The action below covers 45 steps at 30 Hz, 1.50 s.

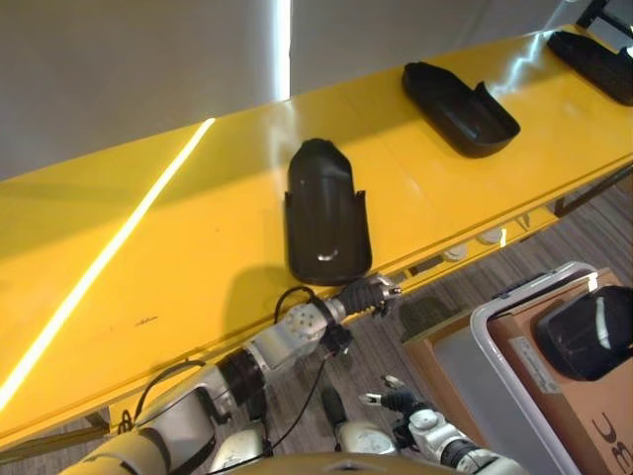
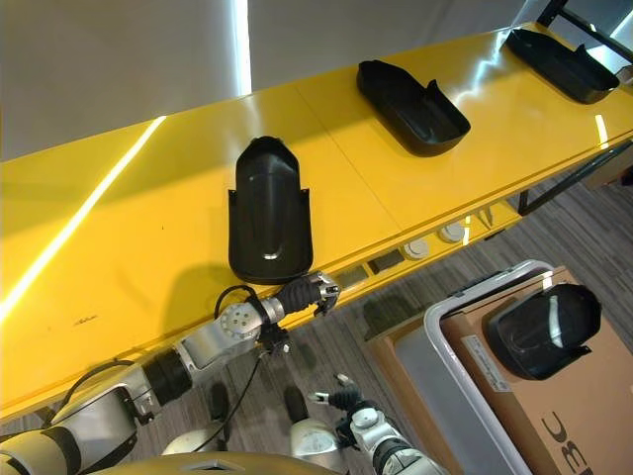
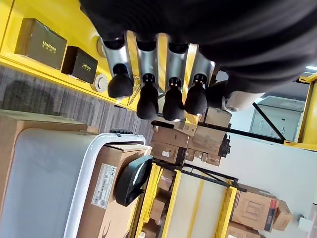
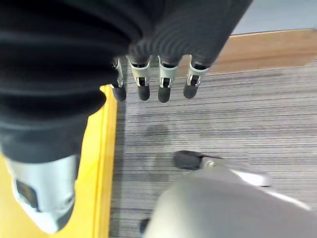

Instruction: Move parts from the plastic box to the shelf.

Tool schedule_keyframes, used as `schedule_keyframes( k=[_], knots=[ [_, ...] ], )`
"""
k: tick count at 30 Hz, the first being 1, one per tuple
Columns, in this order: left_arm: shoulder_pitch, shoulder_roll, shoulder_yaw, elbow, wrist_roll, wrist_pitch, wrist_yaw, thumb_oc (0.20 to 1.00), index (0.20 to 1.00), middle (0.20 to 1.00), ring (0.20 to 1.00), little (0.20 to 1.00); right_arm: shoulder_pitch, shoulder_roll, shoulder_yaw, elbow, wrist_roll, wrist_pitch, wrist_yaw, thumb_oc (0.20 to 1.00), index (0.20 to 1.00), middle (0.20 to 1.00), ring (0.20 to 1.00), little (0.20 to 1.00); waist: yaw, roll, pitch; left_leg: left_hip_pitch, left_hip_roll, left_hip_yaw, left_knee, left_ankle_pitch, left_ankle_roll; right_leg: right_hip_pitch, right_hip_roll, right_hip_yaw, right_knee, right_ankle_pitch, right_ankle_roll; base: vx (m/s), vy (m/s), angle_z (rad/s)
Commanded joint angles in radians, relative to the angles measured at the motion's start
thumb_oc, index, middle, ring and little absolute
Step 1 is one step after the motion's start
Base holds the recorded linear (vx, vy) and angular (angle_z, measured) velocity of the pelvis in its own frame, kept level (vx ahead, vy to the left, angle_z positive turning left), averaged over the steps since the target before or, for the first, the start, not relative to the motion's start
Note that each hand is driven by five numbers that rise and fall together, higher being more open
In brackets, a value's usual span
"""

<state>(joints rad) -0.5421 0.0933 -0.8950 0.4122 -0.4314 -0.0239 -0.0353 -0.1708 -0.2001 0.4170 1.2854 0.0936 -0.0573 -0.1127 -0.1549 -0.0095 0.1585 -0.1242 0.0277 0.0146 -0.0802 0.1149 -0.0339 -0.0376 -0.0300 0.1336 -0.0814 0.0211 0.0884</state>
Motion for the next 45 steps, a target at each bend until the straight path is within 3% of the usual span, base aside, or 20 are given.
schedule_keyframes(
  k=[1,14,27,32,33,34,35,36,37,45],
  knots=[
    [-0.138,0.007,0.208,0.058,-0.06,-0.105,0.115,0.2,0.2,0.2,0.2,0.2,0.059,0.051,0.022,0.052,0.005,0.027,-0.015,1.0,1.0,1.0,1.0,1.0,0.044,-0.046,-0.026,0.008,0.024,-0.037,-0.007,-0.063,-0.024,-0.053,-0.074,-0.046,-0.006,0.037,0.06,0.0,0.0,0.0],
    [-0.118,0.026,0.3,-0.132,-0.262,-0.145,0.112,0.2,0.2,0.2,0.2,0.2,0.059,0.048,-0.001,0.062,-0.016,0.03,-0.024,1.0,1.0,1.0,1.0,1.0,0.051,-0.046,-0.041,0.017,0.026,-0.045,-0.007,-0.071,-0.027,-0.039,-0.073,-0.055,-0.006,0.027,0.058,0.02,0.001,0.03],
    [-0.108,0.076,0.29,-0.192,-0.241,-0.127,0.075,0.2,0.2,0.2,0.2,0.2,0.051,0.044,-0.01,0.076,-0.025,0.034,-0.014,1.0,1.0,1.0,1.0,1.0,0.06,-0.043,-0.041,0.022,0.028,-0.047,-0.007,-0.073,-0.027,-0.031,-0.074,-0.064,-0.006,0.024,0.057,0.0,0.002,0.04],
    [-0.022,0.137,0.303,-0.482,-0.324,-0.136,0.005,0.2,0.2,0.2,0.2,0.2,0.054,0.049,-0.028,0.091,-0.022,0.034,-0.006,1.0,1.0,1.0,1.0,1.0,0.078,-0.041,-0.046,0.037,0.025,-0.057,-0.007,-0.08,-0.026,-0.01,-0.074,-0.072,-0.006,0.016,0.054,0.0,0.0,0.0],
    [0.012,0.179,0.329,-0.596,-0.329,-0.146,-0.023,0.2,0.2,0.2,0.2,0.2,0.053,0.053,-0.034,0.094,-0.022,0.035,0.0,1.0,1.0,1.0,1.0,1.0,0.087,-0.042,-0.049,0.046,0.025,-0.061,-0.007,-0.084,-0.025,0.001,-0.074,-0.075,-0.006,0.01,0.053,0.01,-0.007,0.04],
    [0.014,0.18,0.33,-0.597,-0.329,-0.145,-0.023,0.2,0.2,0.2,0.2,0.2,0.054,0.053,-0.033,0.094,-0.022,0.035,0.0,1.0,1.0,1.0,1.0,1.0,0.087,-0.042,-0.049,0.047,0.025,-0.061,-0.007,-0.084,-0.025,0.002,-0.074,-0.075,-0.006,0.01,0.053,0.02,-0.01,0.04],
    [0.044,0.207,0.351,-0.644,-0.323,-0.154,-0.021,0.517,0.517,0.517,0.517,0.517,0.053,0.054,-0.036,0.096,-0.025,0.036,0.005,1.0,1.0,1.0,1.0,1.0,0.094,-0.042,-0.053,0.053,0.026,-0.063,-0.007,-0.086,-0.025,0.01,-0.073,-0.077,-0.006,0.006,0.052,0.01,-0.009,0.04],
    [0.069,0.226,0.374,-0.686,-0.309,-0.161,-0.024,0.94,0.94,0.94,0.94,0.94,0.056,0.055,-0.039,0.096,-0.026,0.036,0.008,1.0,1.0,1.0,1.0,1.0,0.099,-0.043,-0.057,0.057,0.026,-0.065,-0.007,-0.088,-0.025,0.016,-0.073,-0.079,-0.006,0.004,0.05,0.03,-0.014,0.06],
    [0.1,0.243,0.397,-0.726,-0.295,-0.172,-0.025,1.0,1.0,1.0,1.0,1.0,0.057,0.057,-0.04,0.096,-0.029,0.036,0.012,1.0,1.0,1.0,1.0,1.0,0.106,-0.044,-0.063,0.065,0.027,-0.067,-0.007,-0.092,-0.026,0.024,-0.073,-0.081,-0.006,0.0,0.049,0.02,-0.011,0.11],
    [0.439,0.335,0.633,-0.834,-0.09,-0.231,0.04,1.0,1.0,1.0,1.0,1.0,0.058,0.057,-0.081,0.108,-0.049,0.031,0.011,1.0,1.0,1.0,1.0,1.0,0.165,-0.052,-0.093,0.106,0.031,-0.102,-0.007,-0.103,-0.026,0.082,-0.069,-0.113,0.0,-0.027,0.038,0.02,-0.005,0.16]
  ],
)
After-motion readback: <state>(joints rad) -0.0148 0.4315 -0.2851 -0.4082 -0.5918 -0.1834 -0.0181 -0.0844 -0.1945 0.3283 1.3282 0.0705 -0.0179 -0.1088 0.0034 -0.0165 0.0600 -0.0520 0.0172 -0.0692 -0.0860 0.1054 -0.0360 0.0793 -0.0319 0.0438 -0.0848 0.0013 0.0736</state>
